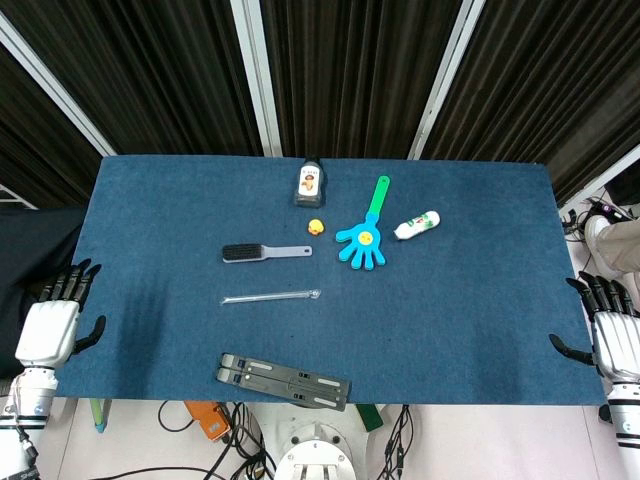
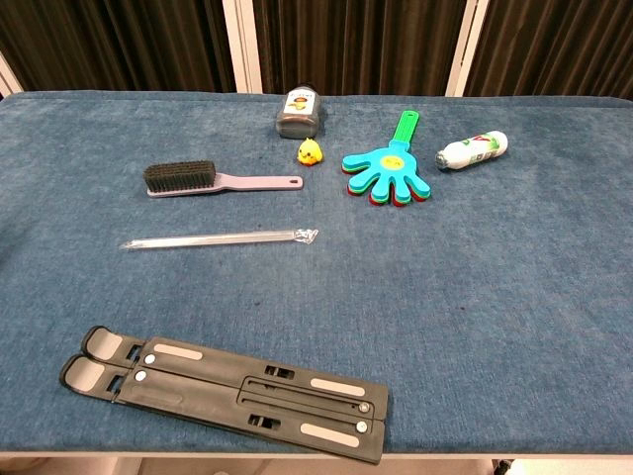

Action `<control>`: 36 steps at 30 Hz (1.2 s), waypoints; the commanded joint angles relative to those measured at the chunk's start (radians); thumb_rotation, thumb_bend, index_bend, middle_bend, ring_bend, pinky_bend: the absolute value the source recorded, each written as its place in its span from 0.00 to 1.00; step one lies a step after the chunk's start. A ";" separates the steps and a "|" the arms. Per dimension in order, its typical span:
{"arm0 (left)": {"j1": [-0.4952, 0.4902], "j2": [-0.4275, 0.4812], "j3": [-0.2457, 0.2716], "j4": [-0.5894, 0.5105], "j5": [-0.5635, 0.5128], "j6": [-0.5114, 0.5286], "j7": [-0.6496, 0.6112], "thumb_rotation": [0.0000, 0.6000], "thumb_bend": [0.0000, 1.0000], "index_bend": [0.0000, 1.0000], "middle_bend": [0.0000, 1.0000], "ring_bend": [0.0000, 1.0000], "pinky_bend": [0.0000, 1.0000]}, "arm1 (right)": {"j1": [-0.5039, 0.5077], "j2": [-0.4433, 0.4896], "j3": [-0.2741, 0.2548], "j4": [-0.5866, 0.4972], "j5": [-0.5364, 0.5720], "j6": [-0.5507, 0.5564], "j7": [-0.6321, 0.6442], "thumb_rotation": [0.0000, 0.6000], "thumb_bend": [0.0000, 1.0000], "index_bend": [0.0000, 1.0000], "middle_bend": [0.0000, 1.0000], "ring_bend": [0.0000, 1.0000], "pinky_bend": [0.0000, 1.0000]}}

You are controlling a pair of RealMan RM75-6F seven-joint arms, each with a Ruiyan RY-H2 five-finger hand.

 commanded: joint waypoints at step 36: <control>-0.373 -0.387 -0.122 0.061 -0.340 -0.401 0.293 1.00 0.30 0.32 0.00 0.00 0.12 | 0.005 0.011 -0.007 -0.014 0.014 -0.029 0.011 1.00 0.31 0.21 0.14 0.11 0.03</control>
